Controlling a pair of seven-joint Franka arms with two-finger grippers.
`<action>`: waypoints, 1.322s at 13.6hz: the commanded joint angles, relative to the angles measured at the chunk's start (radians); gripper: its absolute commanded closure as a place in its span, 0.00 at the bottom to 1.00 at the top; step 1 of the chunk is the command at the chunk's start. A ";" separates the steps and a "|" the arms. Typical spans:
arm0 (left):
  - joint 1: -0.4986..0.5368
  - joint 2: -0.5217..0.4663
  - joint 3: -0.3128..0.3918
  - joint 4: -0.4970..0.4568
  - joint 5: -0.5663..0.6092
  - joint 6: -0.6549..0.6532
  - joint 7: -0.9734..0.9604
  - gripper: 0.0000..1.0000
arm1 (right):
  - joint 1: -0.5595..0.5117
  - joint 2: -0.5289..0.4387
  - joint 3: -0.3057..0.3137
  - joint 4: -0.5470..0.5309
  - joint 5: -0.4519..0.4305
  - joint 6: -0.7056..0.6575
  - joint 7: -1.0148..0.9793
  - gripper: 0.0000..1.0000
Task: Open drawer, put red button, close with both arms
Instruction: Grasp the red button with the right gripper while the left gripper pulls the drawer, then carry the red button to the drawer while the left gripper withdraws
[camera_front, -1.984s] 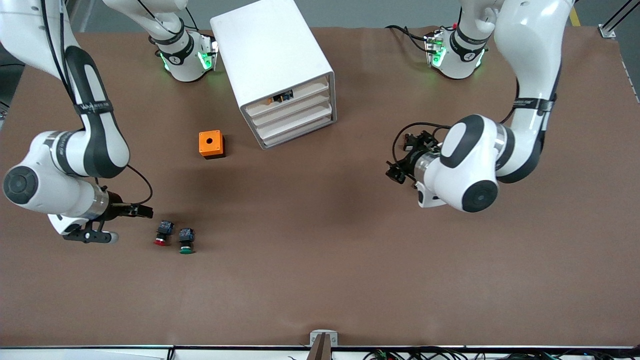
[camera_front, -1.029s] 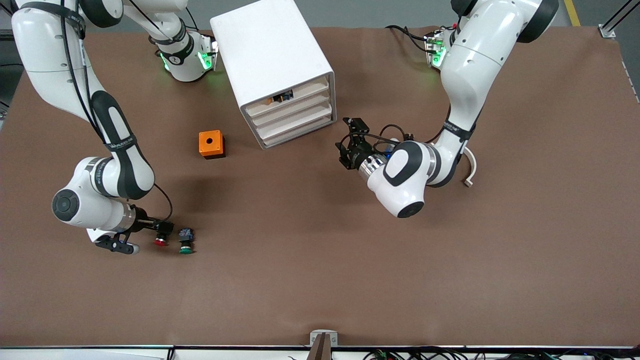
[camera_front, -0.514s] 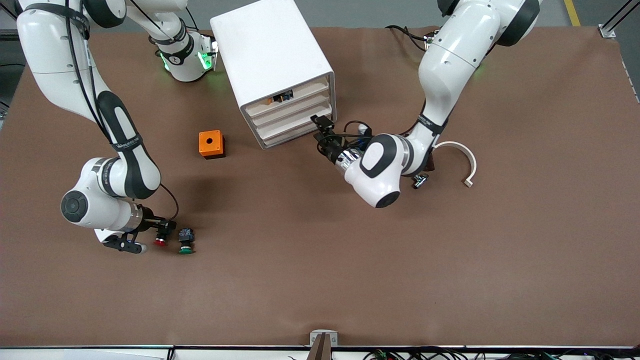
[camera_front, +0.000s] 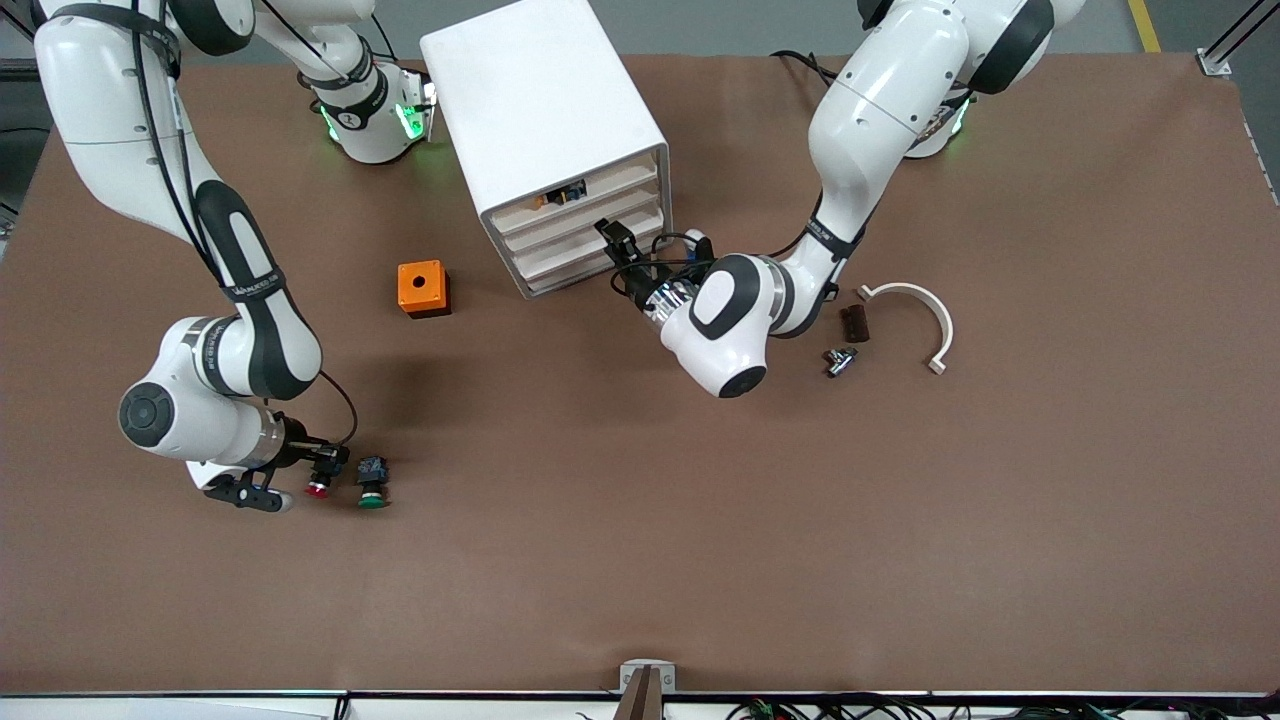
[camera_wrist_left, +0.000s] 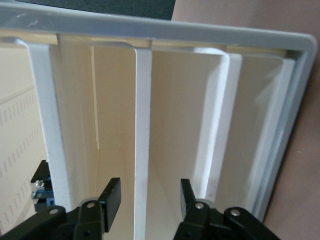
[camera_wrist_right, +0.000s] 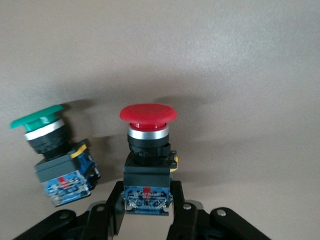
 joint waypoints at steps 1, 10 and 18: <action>-0.041 0.016 0.006 0.021 -0.038 -0.001 -0.026 0.50 | 0.013 -0.052 0.000 0.057 -0.018 -0.116 -0.003 1.00; 0.013 0.023 0.028 0.079 -0.030 0.000 -0.003 1.00 | 0.119 -0.206 0.002 0.083 -0.027 -0.341 0.227 1.00; 0.116 0.022 0.072 0.119 -0.035 0.005 0.171 0.54 | 0.246 -0.303 0.003 0.083 -0.016 -0.488 0.546 1.00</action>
